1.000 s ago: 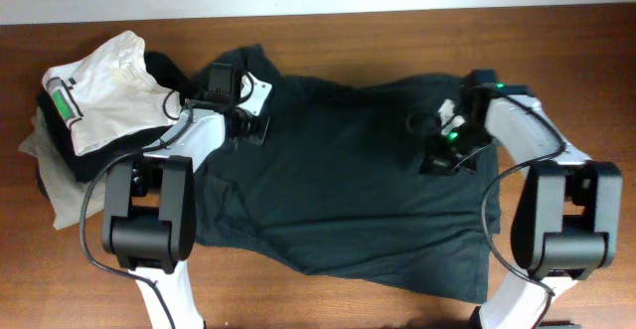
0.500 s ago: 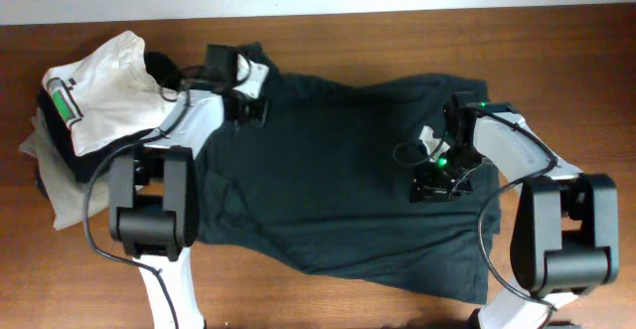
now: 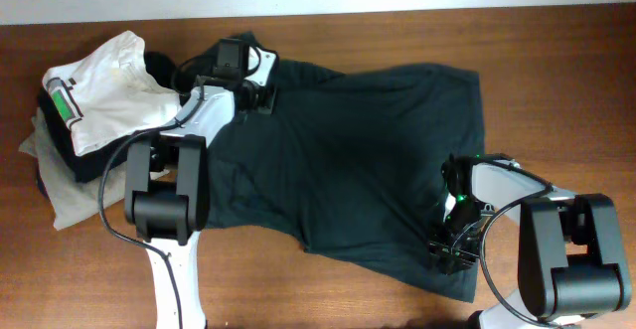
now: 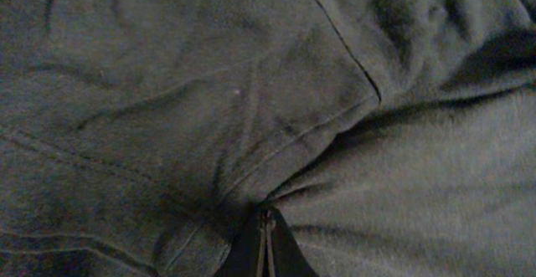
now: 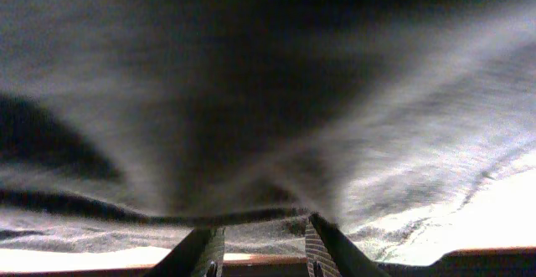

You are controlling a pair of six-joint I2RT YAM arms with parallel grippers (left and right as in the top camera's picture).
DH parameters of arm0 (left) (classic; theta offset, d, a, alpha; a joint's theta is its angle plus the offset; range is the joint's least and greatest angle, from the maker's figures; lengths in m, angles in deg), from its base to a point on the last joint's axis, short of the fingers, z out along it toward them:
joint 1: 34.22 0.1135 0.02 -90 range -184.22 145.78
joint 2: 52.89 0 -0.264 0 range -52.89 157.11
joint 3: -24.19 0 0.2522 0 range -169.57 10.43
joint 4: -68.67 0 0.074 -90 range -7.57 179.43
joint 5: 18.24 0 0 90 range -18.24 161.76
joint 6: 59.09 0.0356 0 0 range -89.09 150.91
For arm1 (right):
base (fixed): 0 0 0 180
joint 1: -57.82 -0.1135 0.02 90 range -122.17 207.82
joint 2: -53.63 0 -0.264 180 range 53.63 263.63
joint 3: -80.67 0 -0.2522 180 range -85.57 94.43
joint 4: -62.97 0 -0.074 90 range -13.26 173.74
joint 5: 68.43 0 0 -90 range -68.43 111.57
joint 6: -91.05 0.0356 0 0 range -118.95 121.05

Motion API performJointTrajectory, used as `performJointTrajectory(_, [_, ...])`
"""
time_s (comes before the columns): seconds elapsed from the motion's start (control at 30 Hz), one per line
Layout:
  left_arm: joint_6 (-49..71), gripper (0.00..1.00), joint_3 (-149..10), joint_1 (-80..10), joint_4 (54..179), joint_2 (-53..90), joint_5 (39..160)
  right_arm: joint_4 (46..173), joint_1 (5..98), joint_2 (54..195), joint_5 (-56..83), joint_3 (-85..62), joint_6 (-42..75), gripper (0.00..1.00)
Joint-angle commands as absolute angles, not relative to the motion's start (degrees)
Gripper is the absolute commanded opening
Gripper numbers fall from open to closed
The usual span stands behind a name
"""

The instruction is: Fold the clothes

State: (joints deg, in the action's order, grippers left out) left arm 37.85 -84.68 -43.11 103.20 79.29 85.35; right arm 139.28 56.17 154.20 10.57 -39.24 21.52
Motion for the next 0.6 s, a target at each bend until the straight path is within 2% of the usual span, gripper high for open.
performJointTrajectory(0.0, [36.95,0.05,-88.27,-39.83,107.05,82.42,80.78,138.47,56.02,155.01,19.24,-41.12,25.56,0.33])
performJointTrajectory(0.03, [37.17,0.07,-91.72,-39.79,111.23,82.42,80.96,138.43,56.02,154.38,17.56,-39.68,22.13,0.3])
performJointTrajectory(0.1, [40.93,0.15,-99.22,-41.34,120.32,82.22,81.96,139.76,56.09,149.5,14.22,-33.14,14.94,0.35])
performJointTrajectory(0.13, [41.74,0.2,-103.66,-42.04,125.54,81.83,81.96,140.81,56.42,146.62,14.26,-28.95,14.79,0.38])
performJointTrajectory(0.2, [41.72,0.24,-110.87,-42.93,134.44,80.65,81.94,140.35,58.56,143.43,14.28,-22.45,14.83,0.38])
performJointTrajectory(0.3, [41.69,0.29,-117.67,-43.3,151.25,76.98,81.76,129.64,64.87,144.08,13.43,-18.69,15.01,0.38])
performJointTrajectory(0.37, [37.85,0.28,-116.6,-42.93,161.8,77.04,81.79,121.77,66.36,148.47,8.71,-18.69,15.01,0.39])
performJointTrajectory(0.43, [34.63,0.27,-110.89,-42.19,167.2,77.06,81.81,115.0,66.36,154.9,4.99,-18.69,15.03,0.39])
performJointTrajectory(0.47, [33.85,0.27,-106.76,-42.19,166.92,77.06,81.81,112.79,66.36,157.44,4.1,-18.69,15.03,0.35])
performJointTrajectory(0.5, [33.63,0.2,-100.97,-42.21,165.15,77.06,81.79,110.01,66.36,161.33,3.64,-18.69,17.02,0.28])
performJointTrajectory(0.57, [33.02,0.17,-92.07,-42.19,159.57,77.06,81.72,105.75,66.36,166.68,-0.67,-18.67,17.63,0.24])
